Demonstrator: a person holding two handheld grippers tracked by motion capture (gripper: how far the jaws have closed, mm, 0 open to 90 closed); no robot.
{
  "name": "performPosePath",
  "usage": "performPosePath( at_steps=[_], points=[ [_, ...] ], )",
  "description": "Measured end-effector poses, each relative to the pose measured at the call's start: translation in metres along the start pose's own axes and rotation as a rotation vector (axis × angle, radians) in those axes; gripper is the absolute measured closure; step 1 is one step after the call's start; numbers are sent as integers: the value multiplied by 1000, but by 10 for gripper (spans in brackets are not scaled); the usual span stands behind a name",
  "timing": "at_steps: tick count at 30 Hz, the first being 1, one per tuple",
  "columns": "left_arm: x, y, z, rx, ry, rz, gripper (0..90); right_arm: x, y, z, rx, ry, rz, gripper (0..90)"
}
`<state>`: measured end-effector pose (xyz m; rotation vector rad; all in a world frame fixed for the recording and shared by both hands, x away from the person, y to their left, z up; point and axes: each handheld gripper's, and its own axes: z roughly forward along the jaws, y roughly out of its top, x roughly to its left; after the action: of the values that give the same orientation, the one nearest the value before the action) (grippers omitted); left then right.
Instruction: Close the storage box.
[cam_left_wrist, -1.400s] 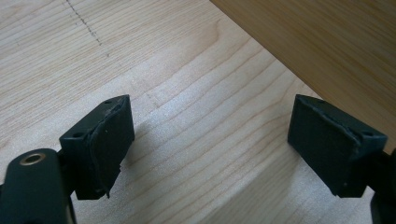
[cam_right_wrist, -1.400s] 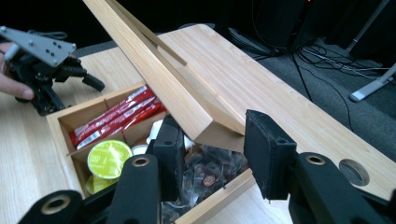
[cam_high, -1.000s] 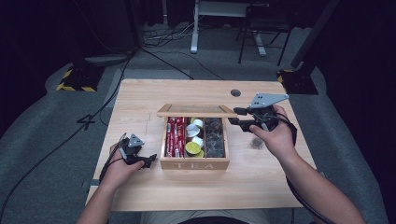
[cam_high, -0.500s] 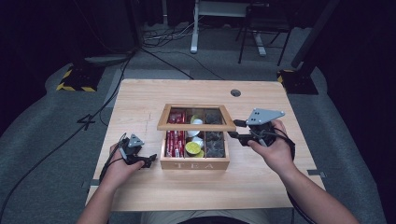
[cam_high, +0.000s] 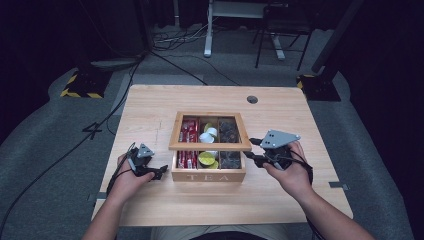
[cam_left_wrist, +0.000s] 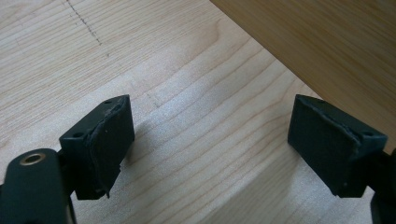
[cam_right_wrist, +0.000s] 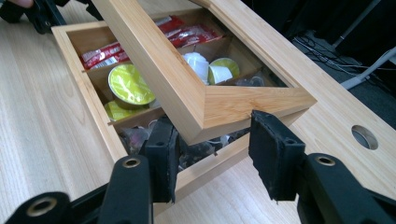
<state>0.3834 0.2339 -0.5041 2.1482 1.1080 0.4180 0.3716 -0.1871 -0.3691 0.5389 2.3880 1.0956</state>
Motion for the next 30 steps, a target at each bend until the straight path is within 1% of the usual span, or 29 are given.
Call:
performPosePath(
  at_steps=[10, 14, 17, 21, 30],
  points=[
    [0, 0, 0, 1, 0, 1, 150, 8, -11, 5, 15, -2, 8, 516],
    [0, 0, 0, 3, 1, 3, 150, 11, -19, 8, 19, 14, 34, 512],
    [0, 0, 0, 4, 2, 0, 150, 13, -24, 11, 25, 18, 41, 513],
    [0, 0, 0, 3, 2, -1, 150, 17, -27, 13, 39, 11, 29, 517],
    [0, 0, 0, 3, 2, -1, 150, 20, -36, 17, 51, 41, 55, 537]
  ],
)
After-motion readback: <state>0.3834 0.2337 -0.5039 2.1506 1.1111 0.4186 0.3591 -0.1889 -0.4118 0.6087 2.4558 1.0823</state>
